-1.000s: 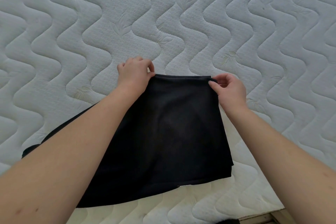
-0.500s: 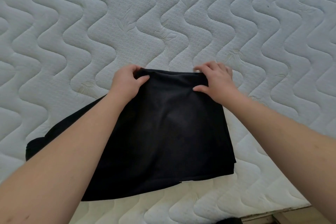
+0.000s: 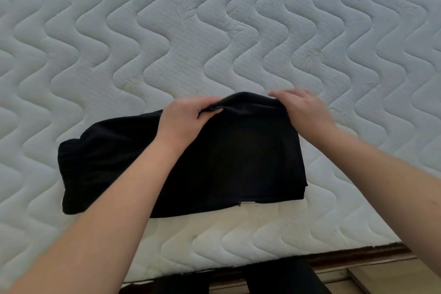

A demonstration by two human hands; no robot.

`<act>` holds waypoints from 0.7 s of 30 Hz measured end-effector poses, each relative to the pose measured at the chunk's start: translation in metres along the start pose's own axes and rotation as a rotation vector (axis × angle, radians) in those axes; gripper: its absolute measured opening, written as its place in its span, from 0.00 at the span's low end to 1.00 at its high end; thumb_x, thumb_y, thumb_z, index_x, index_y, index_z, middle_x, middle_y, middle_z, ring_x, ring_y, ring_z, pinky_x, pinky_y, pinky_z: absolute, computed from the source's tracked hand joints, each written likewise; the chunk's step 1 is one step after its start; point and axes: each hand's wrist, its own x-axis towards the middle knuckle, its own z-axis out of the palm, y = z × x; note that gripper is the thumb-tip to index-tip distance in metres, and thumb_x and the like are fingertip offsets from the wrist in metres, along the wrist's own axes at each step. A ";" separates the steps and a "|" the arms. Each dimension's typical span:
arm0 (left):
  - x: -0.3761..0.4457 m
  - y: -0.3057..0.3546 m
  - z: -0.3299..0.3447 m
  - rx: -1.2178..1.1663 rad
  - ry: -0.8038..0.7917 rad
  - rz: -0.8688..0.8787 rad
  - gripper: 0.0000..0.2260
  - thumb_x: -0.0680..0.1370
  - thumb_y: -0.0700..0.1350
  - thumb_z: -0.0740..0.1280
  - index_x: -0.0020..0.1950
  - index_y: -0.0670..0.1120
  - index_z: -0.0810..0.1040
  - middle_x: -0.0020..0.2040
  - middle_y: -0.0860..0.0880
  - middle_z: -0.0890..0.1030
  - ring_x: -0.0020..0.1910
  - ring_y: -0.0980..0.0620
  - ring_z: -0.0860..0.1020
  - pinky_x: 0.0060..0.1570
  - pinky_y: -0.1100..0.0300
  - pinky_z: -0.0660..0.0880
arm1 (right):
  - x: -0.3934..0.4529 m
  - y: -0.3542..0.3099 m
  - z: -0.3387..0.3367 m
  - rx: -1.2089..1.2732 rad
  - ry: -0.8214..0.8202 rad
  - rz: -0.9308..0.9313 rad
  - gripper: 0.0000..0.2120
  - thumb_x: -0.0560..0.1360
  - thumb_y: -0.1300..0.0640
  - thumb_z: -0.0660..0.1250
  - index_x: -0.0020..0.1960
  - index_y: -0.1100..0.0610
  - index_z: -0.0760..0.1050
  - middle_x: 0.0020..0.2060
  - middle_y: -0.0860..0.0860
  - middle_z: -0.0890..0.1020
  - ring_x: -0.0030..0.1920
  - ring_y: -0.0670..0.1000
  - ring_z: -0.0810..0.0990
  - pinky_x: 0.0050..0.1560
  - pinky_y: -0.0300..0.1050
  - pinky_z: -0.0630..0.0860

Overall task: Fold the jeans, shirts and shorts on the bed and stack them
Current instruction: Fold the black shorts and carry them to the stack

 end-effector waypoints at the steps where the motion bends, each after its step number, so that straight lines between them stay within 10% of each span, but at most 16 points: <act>1: -0.013 0.001 0.004 0.031 0.007 0.053 0.13 0.77 0.51 0.68 0.60 0.51 0.83 0.56 0.52 0.84 0.55 0.51 0.82 0.55 0.50 0.78 | -0.010 0.001 0.002 -0.068 0.017 -0.065 0.21 0.76 0.68 0.64 0.68 0.56 0.74 0.61 0.57 0.80 0.61 0.61 0.77 0.62 0.55 0.71; 6: -0.067 -0.015 0.036 0.335 0.026 0.245 0.16 0.76 0.41 0.72 0.63 0.43 0.81 0.63 0.43 0.81 0.60 0.42 0.80 0.62 0.45 0.75 | -0.051 -0.007 0.015 -0.218 0.025 -0.150 0.28 0.75 0.70 0.55 0.74 0.58 0.68 0.72 0.57 0.70 0.72 0.60 0.68 0.74 0.55 0.61; 18: -0.125 -0.036 0.095 0.582 -0.143 0.096 0.24 0.82 0.50 0.61 0.78 0.52 0.64 0.79 0.43 0.59 0.77 0.43 0.61 0.74 0.43 0.58 | -0.087 -0.039 0.040 -0.273 -0.269 0.136 0.34 0.77 0.64 0.51 0.80 0.49 0.47 0.80 0.53 0.48 0.79 0.55 0.45 0.78 0.53 0.42; 21: -0.124 -0.034 0.088 0.540 -0.123 0.117 0.21 0.82 0.53 0.62 0.74 0.50 0.72 0.76 0.43 0.67 0.74 0.43 0.67 0.72 0.44 0.63 | -0.084 -0.049 0.030 -0.213 -0.181 0.215 0.31 0.76 0.64 0.53 0.78 0.53 0.59 0.78 0.56 0.57 0.79 0.57 0.50 0.78 0.55 0.44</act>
